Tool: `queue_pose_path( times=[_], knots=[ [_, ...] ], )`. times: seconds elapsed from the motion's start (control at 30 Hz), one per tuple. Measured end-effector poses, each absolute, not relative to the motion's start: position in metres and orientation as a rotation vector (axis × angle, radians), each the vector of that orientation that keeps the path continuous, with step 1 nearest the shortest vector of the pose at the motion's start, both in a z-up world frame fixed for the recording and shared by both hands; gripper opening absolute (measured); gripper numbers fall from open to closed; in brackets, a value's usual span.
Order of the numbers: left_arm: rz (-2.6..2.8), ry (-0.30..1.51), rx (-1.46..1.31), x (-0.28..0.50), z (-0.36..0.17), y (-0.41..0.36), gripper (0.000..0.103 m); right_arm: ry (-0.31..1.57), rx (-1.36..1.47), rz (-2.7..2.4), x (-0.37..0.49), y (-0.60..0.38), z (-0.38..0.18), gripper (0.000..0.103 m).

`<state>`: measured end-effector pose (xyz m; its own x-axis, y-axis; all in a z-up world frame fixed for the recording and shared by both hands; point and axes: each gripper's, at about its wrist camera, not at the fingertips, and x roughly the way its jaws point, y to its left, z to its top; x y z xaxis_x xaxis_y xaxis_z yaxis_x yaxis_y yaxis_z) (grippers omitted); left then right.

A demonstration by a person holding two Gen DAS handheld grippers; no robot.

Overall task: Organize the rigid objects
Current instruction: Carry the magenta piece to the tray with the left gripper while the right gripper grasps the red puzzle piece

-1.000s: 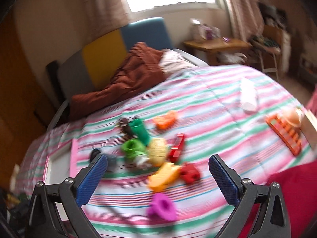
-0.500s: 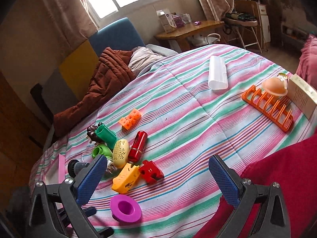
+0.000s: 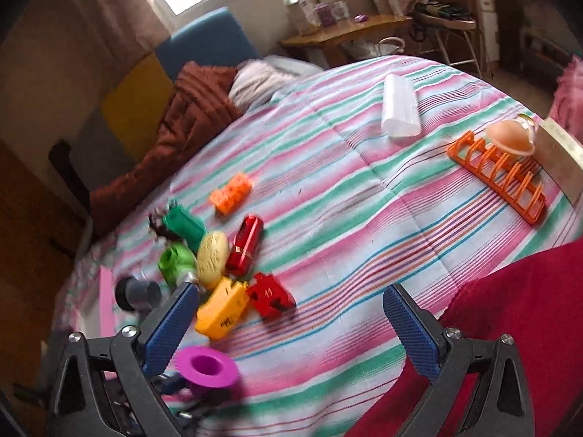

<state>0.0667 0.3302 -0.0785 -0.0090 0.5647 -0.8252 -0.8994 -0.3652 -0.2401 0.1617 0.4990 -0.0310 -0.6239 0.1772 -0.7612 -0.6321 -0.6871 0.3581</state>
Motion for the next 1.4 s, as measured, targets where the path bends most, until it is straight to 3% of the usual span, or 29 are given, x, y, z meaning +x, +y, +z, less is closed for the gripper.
queue_pose_path(
  times=[0.23, 0.4, 0.53, 0.6, 0.63, 0.67, 1.1, 1.4],
  knots=[
    [1.748, 0.352, -1.106, 0.050, -0.064, 0.273, 0.032, 0.507, -1.387, 2.322, 0.106, 0.470, -0.056, 0.077],
    [1.811, 0.292, -1.073, 0.047, -0.048, 0.248, 0.032, 0.272, -1.558, 2.271, 0.073, 0.473, -0.078, 0.077],
    [1.844, 0.244, -1.074, 0.043, -0.040, 0.232, 0.032, 0.270, -1.600, 2.269, 0.062, 0.482, -0.092, 0.074],
    [1.863, 0.214, -1.078, 0.037, -0.037, 0.220, 0.032, 0.289, -1.578, 2.304, 0.061, 0.484, -0.092, 0.059],
    [1.879, 0.199, -1.076, 0.034, -0.034, 0.212, 0.032, 0.292, -1.558, 2.317, 0.061, 0.485, -0.089, 0.038],
    [1.896, 0.184, -1.076, 0.031, -0.031, 0.205, 0.032, 0.297, -1.548, 2.318, 0.063, 0.486, -0.088, 0.033],
    [2.338, -0.116, -1.308, -0.108, -0.035, 0.046, 0.032, 0.247, -1.528, 2.344, 0.059, 0.484, -0.093, 0.033],
    [2.403, -0.066, -1.338, -0.174, -0.050, 0.051, 0.032, 0.232, -1.518, 2.362, 0.065, 0.478, -0.091, 0.033]
  ],
)
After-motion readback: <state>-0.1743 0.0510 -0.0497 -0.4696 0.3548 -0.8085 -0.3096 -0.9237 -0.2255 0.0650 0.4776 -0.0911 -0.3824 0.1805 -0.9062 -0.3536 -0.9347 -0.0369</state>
